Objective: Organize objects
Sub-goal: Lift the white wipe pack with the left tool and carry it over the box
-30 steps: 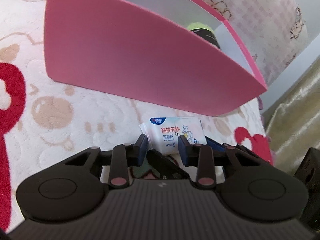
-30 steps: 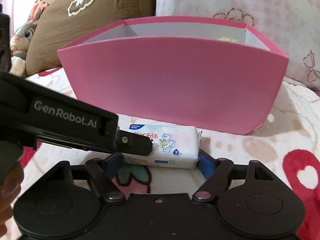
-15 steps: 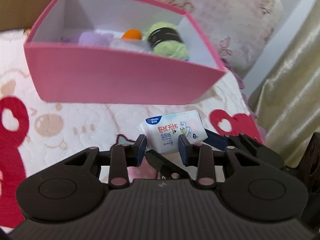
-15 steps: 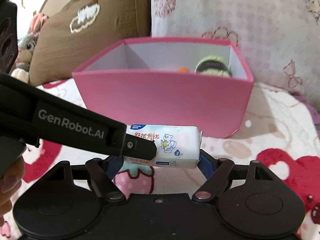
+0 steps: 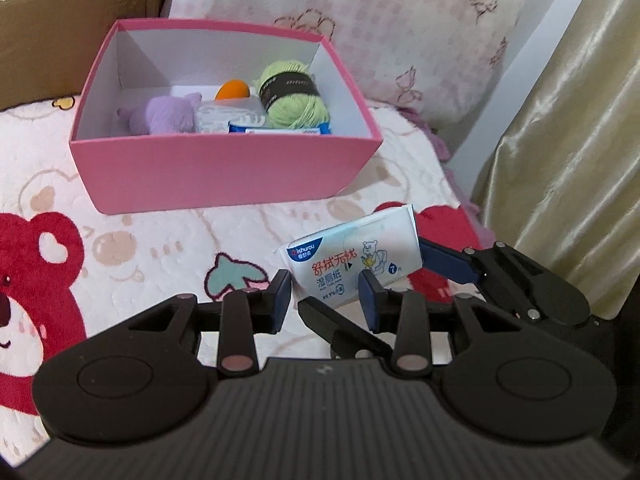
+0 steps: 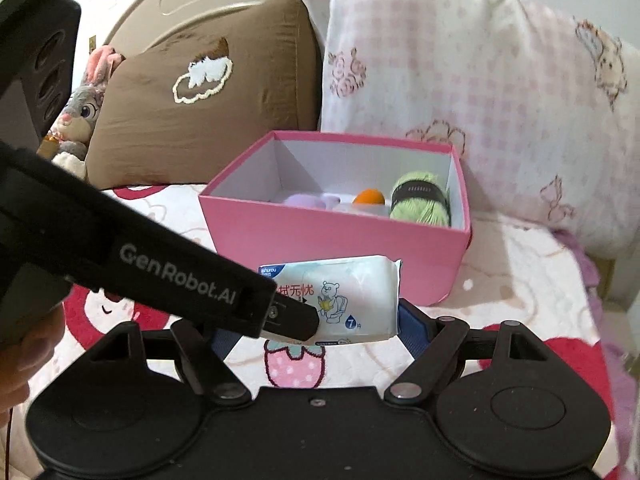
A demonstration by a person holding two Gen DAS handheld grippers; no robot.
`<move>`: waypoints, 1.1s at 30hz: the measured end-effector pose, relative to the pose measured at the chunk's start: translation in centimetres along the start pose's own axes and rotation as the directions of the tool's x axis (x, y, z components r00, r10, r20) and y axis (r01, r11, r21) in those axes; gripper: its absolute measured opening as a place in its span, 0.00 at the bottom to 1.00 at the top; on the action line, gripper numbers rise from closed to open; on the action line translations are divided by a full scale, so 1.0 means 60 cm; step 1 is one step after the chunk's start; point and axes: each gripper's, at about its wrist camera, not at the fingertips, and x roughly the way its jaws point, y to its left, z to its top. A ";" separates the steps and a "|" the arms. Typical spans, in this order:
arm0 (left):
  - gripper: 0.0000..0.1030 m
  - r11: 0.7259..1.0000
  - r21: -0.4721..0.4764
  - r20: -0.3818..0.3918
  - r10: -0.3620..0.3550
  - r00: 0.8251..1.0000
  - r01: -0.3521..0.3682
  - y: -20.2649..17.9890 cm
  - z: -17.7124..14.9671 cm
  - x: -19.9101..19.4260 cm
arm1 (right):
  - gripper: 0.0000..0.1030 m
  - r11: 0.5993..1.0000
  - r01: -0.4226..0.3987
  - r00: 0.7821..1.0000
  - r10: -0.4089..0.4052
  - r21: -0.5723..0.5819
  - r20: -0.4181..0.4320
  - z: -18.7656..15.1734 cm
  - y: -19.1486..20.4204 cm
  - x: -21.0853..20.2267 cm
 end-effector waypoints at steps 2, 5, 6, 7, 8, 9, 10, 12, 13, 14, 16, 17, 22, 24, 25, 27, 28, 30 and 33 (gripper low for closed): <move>0.34 1.000 0.008 0.016 0.000 1.000 0.000 -0.008 0.001 -0.013 | 0.79 1.000 0.009 1.000 -0.009 -0.012 0.007 0.005 0.002 -0.011; 0.34 1.000 0.010 0.033 -0.010 0.999 0.010 -0.015 0.005 -0.030 | 0.78 0.999 0.023 0.999 -0.022 -0.033 0.031 0.013 0.008 -0.029; 0.34 1.000 0.013 0.037 -0.012 0.999 0.012 -0.018 0.006 -0.034 | 0.77 0.999 0.026 0.999 -0.024 -0.038 0.036 0.016 0.008 -0.032; 0.33 1.000 0.016 0.042 -0.013 0.999 0.013 -0.021 0.007 -0.040 | 0.77 0.999 0.028 0.999 -0.027 -0.044 0.041 0.019 0.009 -0.037; 0.33 1.000 0.018 0.047 -0.015 0.999 0.014 -0.022 0.009 -0.045 | 0.76 0.998 0.028 0.999 -0.026 -0.048 0.045 0.022 0.010 -0.041; 0.33 1.000 0.018 0.052 -0.016 0.999 0.015 -0.023 0.011 -0.051 | 0.76 0.998 0.027 0.999 -0.025 -0.051 0.048 0.024 0.010 -0.044; 0.33 1.000 0.008 0.063 -0.016 0.998 0.016 -0.022 0.012 -0.056 | 0.76 0.998 0.025 0.998 -0.022 -0.052 0.050 0.027 0.011 -0.047; 0.33 1.000 0.003 0.093 -0.011 0.996 0.011 -0.022 0.016 -0.068 | 0.72 0.999 0.023 0.998 -0.021 -0.049 0.053 0.035 0.013 -0.053; 0.33 1.000 0.002 0.104 -0.008 0.995 0.008 -0.021 0.019 -0.074 | 0.70 0.998 0.023 0.998 -0.020 -0.054 0.053 0.040 0.015 -0.055; 0.33 1.000 -0.001 0.110 -0.009 0.994 0.009 -0.020 0.022 -0.078 | 0.69 0.998 0.020 0.998 -0.017 -0.059 0.054 0.044 0.017 -0.056; 0.33 1.000 -0.006 0.122 -0.013 0.992 0.014 -0.015 0.029 -0.087 | 0.67 0.998 0.016 0.998 -0.012 -0.067 0.056 0.055 0.020 -0.057; 0.33 1.000 -0.012 0.132 -0.008 0.991 0.010 -0.013 0.032 -0.092 | 0.66 0.997 0.011 0.998 -0.007 -0.076 0.056 0.060 0.022 -0.057; 0.34 0.999 -0.018 0.181 0.032 0.983 -0.030 -0.002 0.063 -0.115 | 0.54 0.995 -0.018 0.998 0.023 -0.101 0.051 0.095 0.030 -0.046; 0.34 0.999 -0.021 0.192 0.040 0.981 -0.036 0.005 0.084 -0.123 | 0.52 0.995 -0.036 0.998 0.040 -0.091 0.044 0.118 0.024 -0.036; 0.34 0.999 -0.026 0.200 0.042 0.979 -0.037 0.009 0.095 -0.125 | 0.51 0.995 -0.040 0.998 0.045 -0.092 0.045 0.127 0.022 -0.032; 0.34 0.998 -0.029 0.213 0.055 0.976 -0.049 0.013 0.118 -0.130 | 0.50 0.994 -0.056 0.997 0.061 -0.098 0.048 0.151 0.016 -0.022; 0.34 0.998 -0.020 0.220 0.063 0.974 -0.060 0.014 0.129 -0.131 | 0.48 0.993 -0.064 0.997 0.069 -0.101 0.047 0.163 0.012 -0.016; 0.34 0.996 -0.015 0.225 0.087 0.971 -0.086 0.015 0.154 -0.129 | 0.45 0.991 -0.078 0.996 0.082 -0.106 0.041 0.188 0.005 -0.003; 0.34 0.996 -0.018 0.214 0.089 0.973 -0.087 0.022 0.192 -0.117 | 0.43 0.992 -0.094 0.995 0.096 -0.087 0.024 0.218 -0.012 0.020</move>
